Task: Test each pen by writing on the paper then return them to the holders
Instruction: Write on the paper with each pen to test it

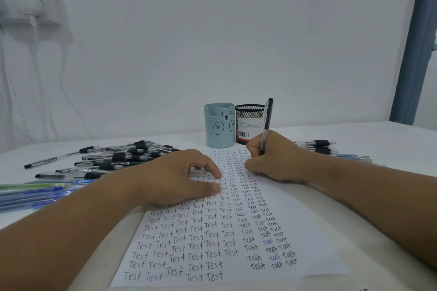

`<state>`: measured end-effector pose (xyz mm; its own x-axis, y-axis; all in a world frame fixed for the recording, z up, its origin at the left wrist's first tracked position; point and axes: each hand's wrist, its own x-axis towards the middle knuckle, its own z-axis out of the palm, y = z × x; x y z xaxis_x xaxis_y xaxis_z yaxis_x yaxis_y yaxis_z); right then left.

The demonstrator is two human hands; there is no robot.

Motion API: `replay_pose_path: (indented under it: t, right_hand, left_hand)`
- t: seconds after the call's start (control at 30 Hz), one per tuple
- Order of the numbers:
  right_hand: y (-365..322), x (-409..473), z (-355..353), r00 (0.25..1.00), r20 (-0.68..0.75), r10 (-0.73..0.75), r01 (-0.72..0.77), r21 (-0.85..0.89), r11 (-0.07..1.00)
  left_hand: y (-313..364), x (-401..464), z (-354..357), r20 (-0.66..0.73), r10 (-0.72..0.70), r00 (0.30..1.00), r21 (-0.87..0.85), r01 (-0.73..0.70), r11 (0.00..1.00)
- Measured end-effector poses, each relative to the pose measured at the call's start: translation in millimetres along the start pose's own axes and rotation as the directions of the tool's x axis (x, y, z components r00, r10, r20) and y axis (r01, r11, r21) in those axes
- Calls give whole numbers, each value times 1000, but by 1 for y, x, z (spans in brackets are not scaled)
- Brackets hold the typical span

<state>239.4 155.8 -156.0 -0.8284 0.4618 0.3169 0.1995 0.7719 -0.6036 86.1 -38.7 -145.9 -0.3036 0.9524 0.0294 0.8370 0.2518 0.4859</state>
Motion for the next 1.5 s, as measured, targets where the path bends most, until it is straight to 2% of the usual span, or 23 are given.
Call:
replay_pose_path:
  t: [0.1, 0.23, 0.27, 0.4, 0.53, 0.63, 0.73, 0.83, 0.93, 1.07, 1.27, 1.5]
  right_hand:
    - [2, 0, 2, 998, -68, -19, 21, 26, 999]
    - [-2, 1, -1, 956, -294, 7, 87, 303, 949]
    - [-2, 3, -5, 945, -328, 12, 99, 320, 942]
    - [0, 7, -12, 928, -368, -64, 148, 206, 967]
    - [0, 2, -8, 943, -298, -149, 197, 136, 971]
    - [-4, -1, -8, 925, -296, -240, 236, -50, 970]
    - [-7, -2, -7, 925, -287, -249, 224, -116, 968]
    - [-5, 0, -5, 951, -229, -207, 190, -94, 977]
    - [-1, 0, -3, 971, -168, -173, 176, 7, 984]
    - [2, 0, -2, 973, -187, -137, 144, 24, 989]
    - [15, 10, -31, 980, -174, -99, 49, -271, 961]
    - [60, 9, -73, 972, -214, 100, -180, -394, 901]
  left_hand:
    - [-1, 0, 0, 6, -2, 1000, -9, 3, 1000]
    - [-2, 0, 0, 11, 4, 1000, -6, -4, 1000]
    - [-1, 1, 0, 12, 4, 1000, -8, -4, 1000]
    - [0, 0, -1, 15, 4, 1000, -9, -4, 1000]
    - [1, 0, -1, 15, -8, 1000, -2, 8, 1000]
    - [1, -1, -1, 10, -2, 1000, -2, 3, 1000]
    - [1, 0, 0, 9, 7, 1000, -2, -7, 1000]
    - [1, 0, 0, 10, 8, 1000, -4, -8, 1000]
    - [1, 0, 0, 7, 3, 1000, -4, -2, 1000]
    - [0, 1, 0, 0, 13, 1000, -1, -13, 1000]
    - [-1, 2, 5, -55, 38, 998, -9, -39, 999]
    - [-6, 6, 5, -85, 33, 996, -10, -34, 999]
